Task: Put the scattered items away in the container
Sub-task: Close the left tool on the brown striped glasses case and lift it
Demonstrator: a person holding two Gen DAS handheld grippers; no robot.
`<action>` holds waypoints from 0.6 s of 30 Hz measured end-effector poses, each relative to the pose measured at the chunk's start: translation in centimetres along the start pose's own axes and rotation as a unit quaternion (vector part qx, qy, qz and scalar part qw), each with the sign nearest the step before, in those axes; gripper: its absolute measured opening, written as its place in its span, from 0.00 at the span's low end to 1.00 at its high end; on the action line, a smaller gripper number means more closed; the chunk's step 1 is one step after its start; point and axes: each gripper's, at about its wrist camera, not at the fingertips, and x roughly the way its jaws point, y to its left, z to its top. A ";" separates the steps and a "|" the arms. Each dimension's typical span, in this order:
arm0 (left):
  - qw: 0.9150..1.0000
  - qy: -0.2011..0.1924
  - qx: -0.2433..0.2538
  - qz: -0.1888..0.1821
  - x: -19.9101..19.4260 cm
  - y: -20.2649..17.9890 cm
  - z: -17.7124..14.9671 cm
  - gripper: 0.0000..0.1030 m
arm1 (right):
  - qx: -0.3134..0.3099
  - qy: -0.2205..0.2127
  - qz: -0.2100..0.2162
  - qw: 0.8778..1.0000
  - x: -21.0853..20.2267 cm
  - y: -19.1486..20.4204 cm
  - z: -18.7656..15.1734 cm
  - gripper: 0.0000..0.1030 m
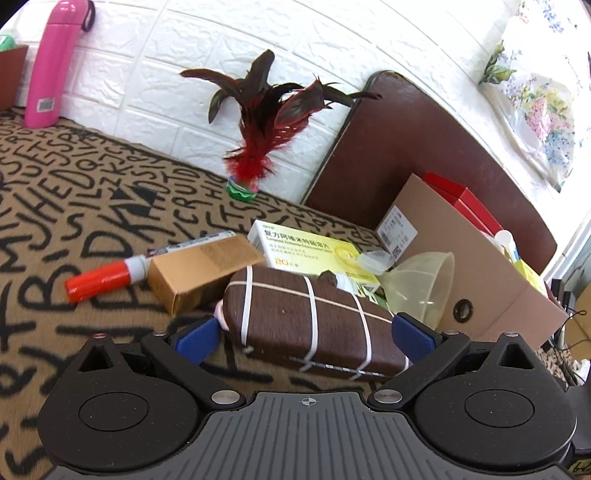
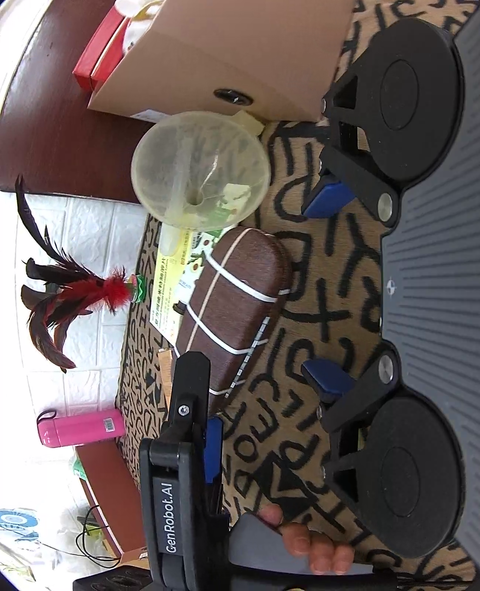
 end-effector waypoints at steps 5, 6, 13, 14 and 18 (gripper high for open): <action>1.000 -0.001 0.008 0.000 1.0 0.2 0.6 1.00 | 0.000 -0.003 0.003 1.000 1.0 -0.2 0.9 0.76; 1.000 -0.001 0.008 -0.002 1.2 0.3 0.8 1.00 | -0.001 -0.004 0.003 1.000 1.1 -0.2 1.0 0.76; 1.000 0.006 0.017 0.003 1.9 0.1 0.9 0.93 | 0.000 -0.006 0.006 1.000 1.8 -0.3 1.6 0.74; 1.000 0.008 0.020 0.005 1.8 0.0 0.8 0.92 | 0.002 -0.006 0.008 1.000 1.8 -0.4 1.5 0.74; 1.000 0.017 0.020 0.011 1.3 -0.5 0.6 0.92 | 0.000 0.000 0.012 1.000 1.3 -0.5 1.4 0.73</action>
